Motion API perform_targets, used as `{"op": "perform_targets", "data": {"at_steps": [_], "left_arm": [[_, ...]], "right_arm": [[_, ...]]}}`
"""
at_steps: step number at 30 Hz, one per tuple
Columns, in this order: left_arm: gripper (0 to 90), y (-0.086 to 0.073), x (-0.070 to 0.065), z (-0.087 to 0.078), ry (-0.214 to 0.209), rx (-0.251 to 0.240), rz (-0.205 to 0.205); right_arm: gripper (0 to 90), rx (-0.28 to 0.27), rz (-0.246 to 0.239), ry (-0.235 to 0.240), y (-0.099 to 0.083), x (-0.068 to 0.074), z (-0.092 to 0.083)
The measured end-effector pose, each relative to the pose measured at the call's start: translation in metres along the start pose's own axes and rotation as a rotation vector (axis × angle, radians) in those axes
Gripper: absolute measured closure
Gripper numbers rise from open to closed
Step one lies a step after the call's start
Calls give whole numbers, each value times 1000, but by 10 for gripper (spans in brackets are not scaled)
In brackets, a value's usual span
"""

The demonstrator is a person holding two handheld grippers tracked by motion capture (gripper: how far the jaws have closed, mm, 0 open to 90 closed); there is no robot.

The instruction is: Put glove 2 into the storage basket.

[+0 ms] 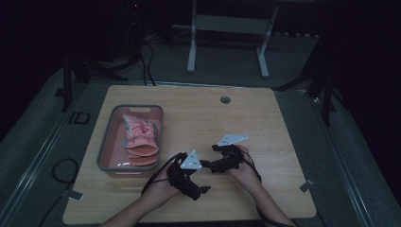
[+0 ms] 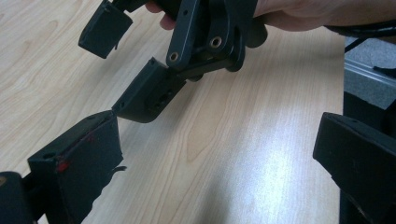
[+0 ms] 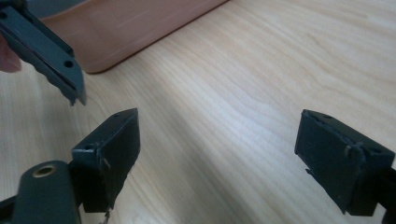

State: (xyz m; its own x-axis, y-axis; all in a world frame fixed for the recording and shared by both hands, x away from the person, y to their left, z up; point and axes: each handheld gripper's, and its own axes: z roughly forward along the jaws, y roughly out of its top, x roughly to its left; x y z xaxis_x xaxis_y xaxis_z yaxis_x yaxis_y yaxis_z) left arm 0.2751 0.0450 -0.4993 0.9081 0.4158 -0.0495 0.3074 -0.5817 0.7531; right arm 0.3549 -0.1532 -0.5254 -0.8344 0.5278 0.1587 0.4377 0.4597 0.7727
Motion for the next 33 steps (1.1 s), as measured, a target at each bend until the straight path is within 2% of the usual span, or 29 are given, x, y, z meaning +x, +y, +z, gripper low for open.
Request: {"op": "perform_targets", "data": {"at_steps": [6, 10, 14, 21, 28, 33], "left_arm": [[13, -7, -5, 8, -10, 0, 35], [13, -13, -6, 14, -28, 4, 41], [13, -19, -6, 21, -54, 15, 34], [13, -28, -6, 32, -78, 26, 23], [13, -31, -6, 33, -86, 17, 14], [13, -32, -5, 31, -80, -7, -2]], "right_arm": [[143, -11, -24, -18, -12, -1, 0], [141, 1, -24, -28, -21, -2, -1], [140, 22, -18, -23, -29, -4, -2], [137, 33, -44, -31, -40, -1, -5], [136, 29, -70, -34, -42, 0, -5], [136, 21, -66, -38, -42, -1, -6]]}}
